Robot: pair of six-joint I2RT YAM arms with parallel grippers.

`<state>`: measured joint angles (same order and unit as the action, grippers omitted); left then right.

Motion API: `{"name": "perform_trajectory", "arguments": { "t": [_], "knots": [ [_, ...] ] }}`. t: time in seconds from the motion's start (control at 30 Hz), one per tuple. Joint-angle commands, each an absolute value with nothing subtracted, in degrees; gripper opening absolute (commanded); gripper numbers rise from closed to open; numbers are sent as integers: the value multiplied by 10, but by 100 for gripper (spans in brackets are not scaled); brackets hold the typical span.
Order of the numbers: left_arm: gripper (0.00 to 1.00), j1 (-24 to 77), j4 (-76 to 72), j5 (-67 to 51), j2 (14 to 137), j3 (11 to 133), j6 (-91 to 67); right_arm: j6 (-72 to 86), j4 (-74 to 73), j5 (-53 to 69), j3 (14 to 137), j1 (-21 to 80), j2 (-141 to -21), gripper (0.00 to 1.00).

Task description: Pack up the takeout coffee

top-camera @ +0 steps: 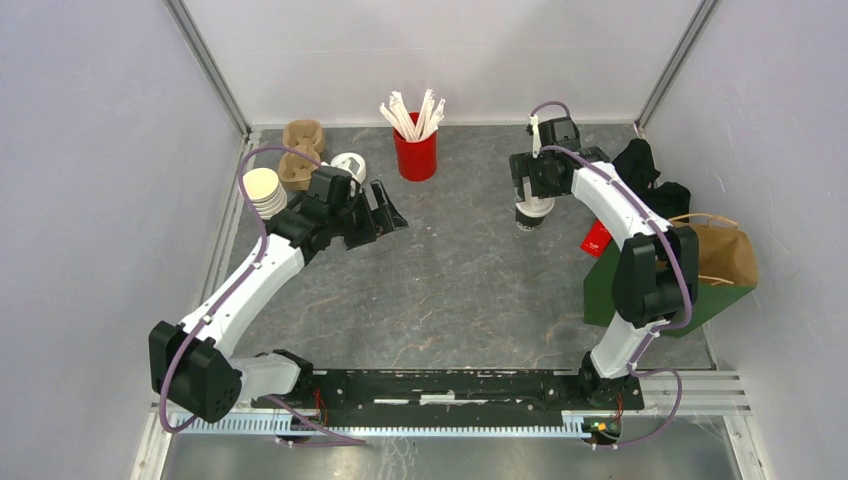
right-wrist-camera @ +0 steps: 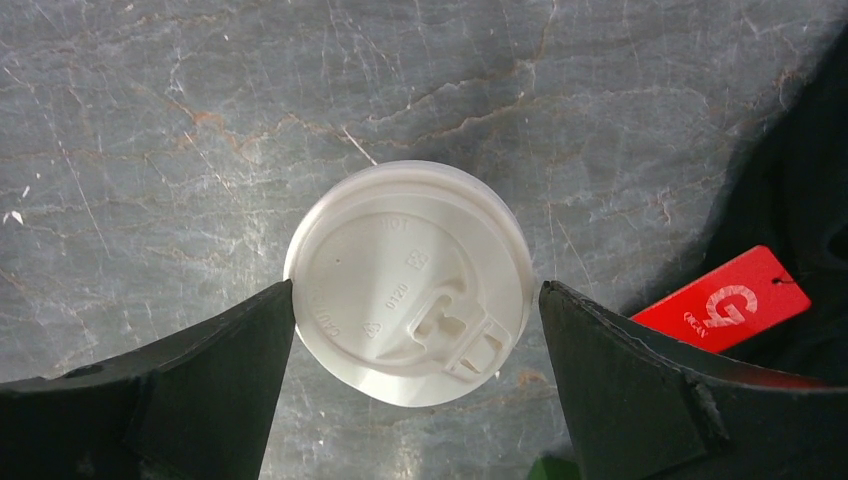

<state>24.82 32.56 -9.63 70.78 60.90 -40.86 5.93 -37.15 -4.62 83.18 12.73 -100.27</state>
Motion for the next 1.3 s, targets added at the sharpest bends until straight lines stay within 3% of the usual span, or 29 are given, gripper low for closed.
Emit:
{"name": "perform_trajectory", "arguments": {
  "t": [0.0, 0.3, 0.4, 0.73, 1.0, 1.13, 1.27],
  "knots": [
    [92, 245, 307, -111, 713, 637, -393, 59, -409, -56, 873, 126, -993, 98],
    [92, 244, 318, -101, 733, 662, -387, 60, -427, -44, 875, 126, -949, 98],
    [92, 237, 332, -92, 744, 679, -379, 59, -405, 24, 832, 134, -908, 98],
    [93, 164, 393, -10, 813, 782, -311, 5, -350, 153, 712, 301, -799, 98],
    [91, 86, 510, 134, 895, 938, -267, -31, -344, 126, 683, 328, -763, 98],
    [84, 26, 589, 206, 967, 1063, -229, -39, -338, 91, 657, 349, -738, 98],
    [71, -27, 648, 203, 1054, 1140, -202, -51, -328, 54, 637, 375, -716, 98]
  ]
}}
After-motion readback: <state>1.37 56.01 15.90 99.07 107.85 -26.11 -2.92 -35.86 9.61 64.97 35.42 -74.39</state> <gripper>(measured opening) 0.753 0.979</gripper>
